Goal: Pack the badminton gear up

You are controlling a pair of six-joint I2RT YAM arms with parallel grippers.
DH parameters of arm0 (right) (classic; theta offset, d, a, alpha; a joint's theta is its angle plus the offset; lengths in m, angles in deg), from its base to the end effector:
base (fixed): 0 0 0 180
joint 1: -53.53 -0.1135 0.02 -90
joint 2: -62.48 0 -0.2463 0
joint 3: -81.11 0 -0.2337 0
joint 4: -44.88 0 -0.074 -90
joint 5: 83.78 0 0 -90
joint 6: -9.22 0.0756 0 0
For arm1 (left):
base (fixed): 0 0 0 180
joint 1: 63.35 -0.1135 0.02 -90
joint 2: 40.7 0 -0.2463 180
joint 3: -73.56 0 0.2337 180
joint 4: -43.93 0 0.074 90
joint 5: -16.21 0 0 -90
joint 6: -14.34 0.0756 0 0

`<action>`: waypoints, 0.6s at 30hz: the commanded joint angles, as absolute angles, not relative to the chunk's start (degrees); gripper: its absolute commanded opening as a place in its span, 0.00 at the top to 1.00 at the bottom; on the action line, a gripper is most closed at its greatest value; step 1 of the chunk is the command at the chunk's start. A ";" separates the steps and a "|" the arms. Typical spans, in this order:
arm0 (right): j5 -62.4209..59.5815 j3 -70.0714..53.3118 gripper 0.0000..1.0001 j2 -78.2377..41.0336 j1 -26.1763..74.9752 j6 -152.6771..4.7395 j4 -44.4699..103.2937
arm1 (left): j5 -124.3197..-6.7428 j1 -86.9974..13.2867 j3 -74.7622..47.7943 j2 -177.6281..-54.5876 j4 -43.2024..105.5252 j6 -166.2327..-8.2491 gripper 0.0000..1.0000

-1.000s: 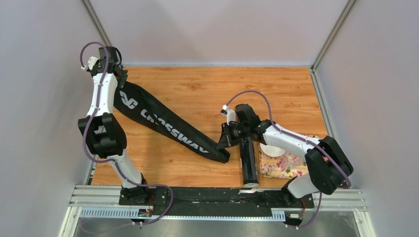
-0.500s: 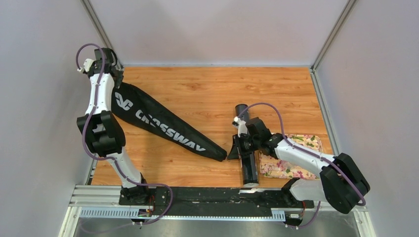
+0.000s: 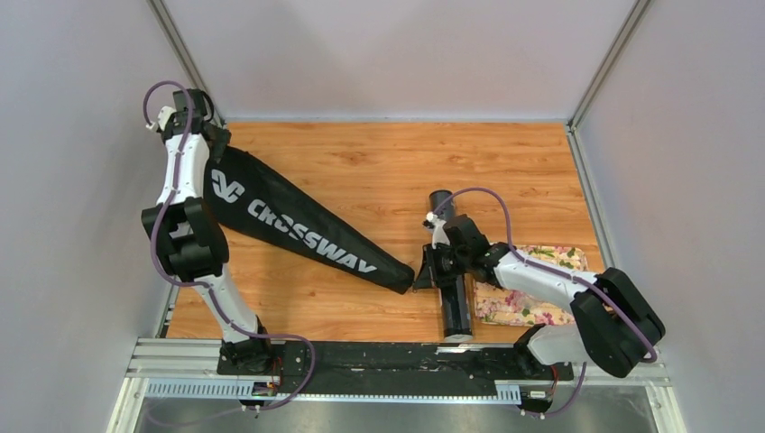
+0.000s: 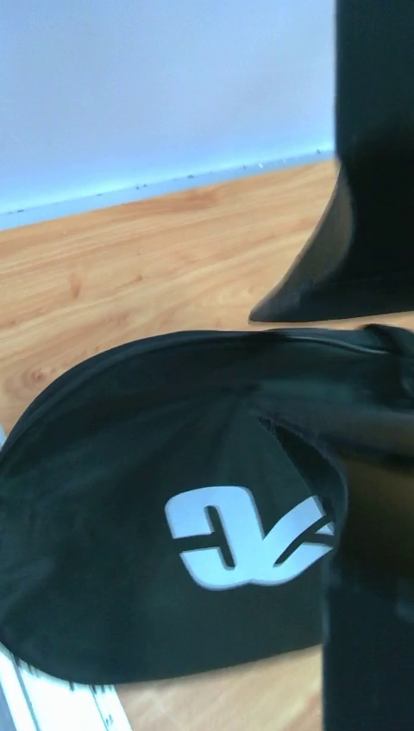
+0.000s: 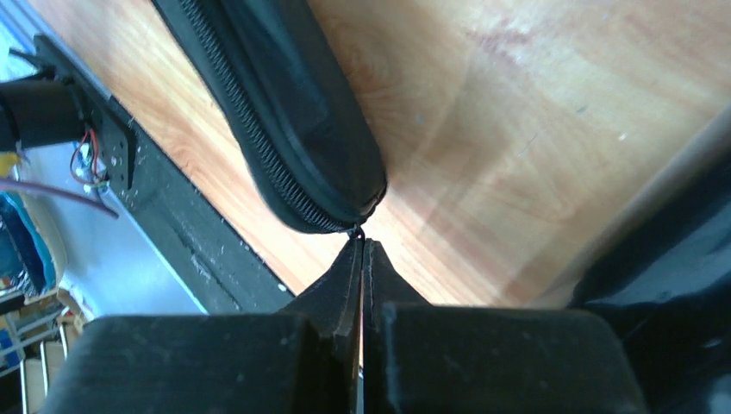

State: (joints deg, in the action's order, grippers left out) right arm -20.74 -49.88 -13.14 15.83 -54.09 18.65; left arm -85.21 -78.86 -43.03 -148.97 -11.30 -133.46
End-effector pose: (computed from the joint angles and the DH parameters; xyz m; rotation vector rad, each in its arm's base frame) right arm 0.1794 0.1819 0.1347 -0.4679 2.6236 1.0146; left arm 0.4100 0.1293 0.2730 -1.4898 1.8453 -0.1165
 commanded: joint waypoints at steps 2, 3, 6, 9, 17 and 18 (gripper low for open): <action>-14.53 -47.36 1.00 -13.90 15.21 -52.13 20.95 | -77.67 -76.72 -45.20 -151.79 -7.07 -123.93 0.28; -14.17 -47.36 1.00 -13.55 15.12 -52.22 20.95 | -76.88 -76.37 -44.59 -151.71 -6.72 -122.09 0.22; -13.99 -47.10 0.88 -12.06 14.24 -52.39 20.69 | -71.97 -76.19 -41.00 -149.44 -2.69 -119.18 0.20; -12.07 -45.70 0.74 -10.48 12.58 -53.09 18.94 | -66.16 -76.01 -36.70 -145.49 3.55 -117.06 0.19; 3.21 -35.69 0.46 -3.10 6.68 -55.82 2.43 | -47.70 -70.58 -30.18 -133.36 9.73 -111.09 0.17; 6.10 -33.32 0.42 -2.13 6.51 -56.08 0.76 | -47.17 -69.34 -28.08 -129.86 9.63 -110.73 0.17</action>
State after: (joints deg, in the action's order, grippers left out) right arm -6.10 -41.19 -7.45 8.05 -54.02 9.63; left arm -56.95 -74.14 -30.41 -141.39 4.70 -115.71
